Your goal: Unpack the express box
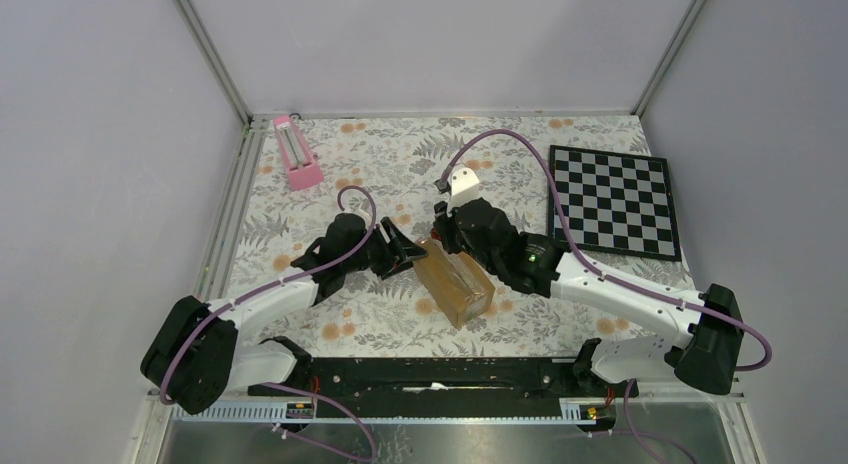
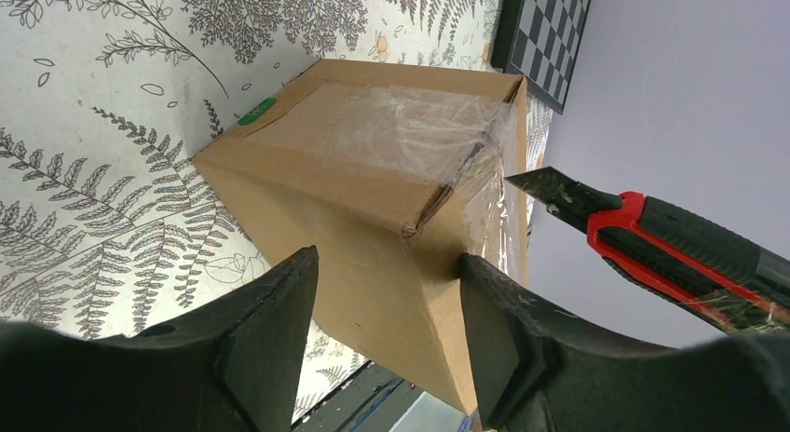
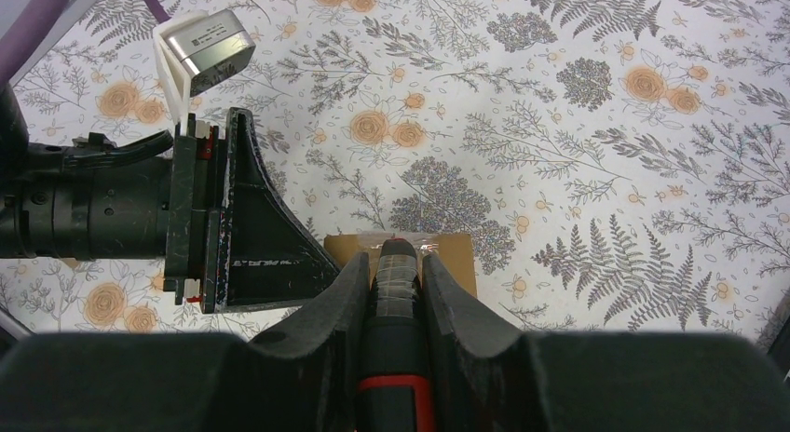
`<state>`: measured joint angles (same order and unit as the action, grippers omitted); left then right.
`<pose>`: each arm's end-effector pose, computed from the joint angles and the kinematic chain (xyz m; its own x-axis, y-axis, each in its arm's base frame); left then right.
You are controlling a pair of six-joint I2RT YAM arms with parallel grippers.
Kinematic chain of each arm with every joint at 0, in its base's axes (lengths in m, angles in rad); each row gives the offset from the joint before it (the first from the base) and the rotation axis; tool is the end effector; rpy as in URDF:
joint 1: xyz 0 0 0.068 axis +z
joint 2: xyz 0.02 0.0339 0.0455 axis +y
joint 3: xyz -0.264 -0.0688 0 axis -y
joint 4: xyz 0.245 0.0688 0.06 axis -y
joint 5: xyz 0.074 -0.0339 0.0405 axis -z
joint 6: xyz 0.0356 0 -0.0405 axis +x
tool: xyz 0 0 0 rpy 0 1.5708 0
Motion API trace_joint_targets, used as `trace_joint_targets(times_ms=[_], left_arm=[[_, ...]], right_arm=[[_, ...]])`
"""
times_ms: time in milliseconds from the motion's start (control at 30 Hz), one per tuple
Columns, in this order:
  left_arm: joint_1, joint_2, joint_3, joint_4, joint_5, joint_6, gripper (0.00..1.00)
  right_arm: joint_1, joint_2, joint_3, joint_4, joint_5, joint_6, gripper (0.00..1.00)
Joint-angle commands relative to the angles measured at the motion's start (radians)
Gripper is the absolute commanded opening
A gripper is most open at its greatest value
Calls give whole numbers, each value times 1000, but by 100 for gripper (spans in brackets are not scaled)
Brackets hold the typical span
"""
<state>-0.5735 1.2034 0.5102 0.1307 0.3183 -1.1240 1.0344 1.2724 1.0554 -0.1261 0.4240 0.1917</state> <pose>0.1982 -0.1413 0.1920 -0.8588 -0.4649 -0.2150 -0.0853 0.5436 -0.8350 0.1632 0.2459 0.3359 -0.2803 -0.1317 -0.9508 -0.5420 0.8393 0.0436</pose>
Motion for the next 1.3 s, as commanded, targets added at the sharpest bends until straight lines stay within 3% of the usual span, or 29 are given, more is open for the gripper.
trace_joint_targets(times_ms=[0, 633, 1067, 1267], left_arm=[[-8, -8, -9, -53, -49, 10, 58], [-70, -74, 7, -120, -198, -83, 62], [-71, -105, 134, -226, -237, 53, 78], [-65, -30, 176, -215, -223, 80, 79]], right_arm=[[12, -24, 8, 0, -15, 17, 0], [12, -5, 28, -134, -80, 2, 0], [12, -2, 28, -121, -90, -5, 0], [12, -4, 32, -118, -93, -1, 0]])
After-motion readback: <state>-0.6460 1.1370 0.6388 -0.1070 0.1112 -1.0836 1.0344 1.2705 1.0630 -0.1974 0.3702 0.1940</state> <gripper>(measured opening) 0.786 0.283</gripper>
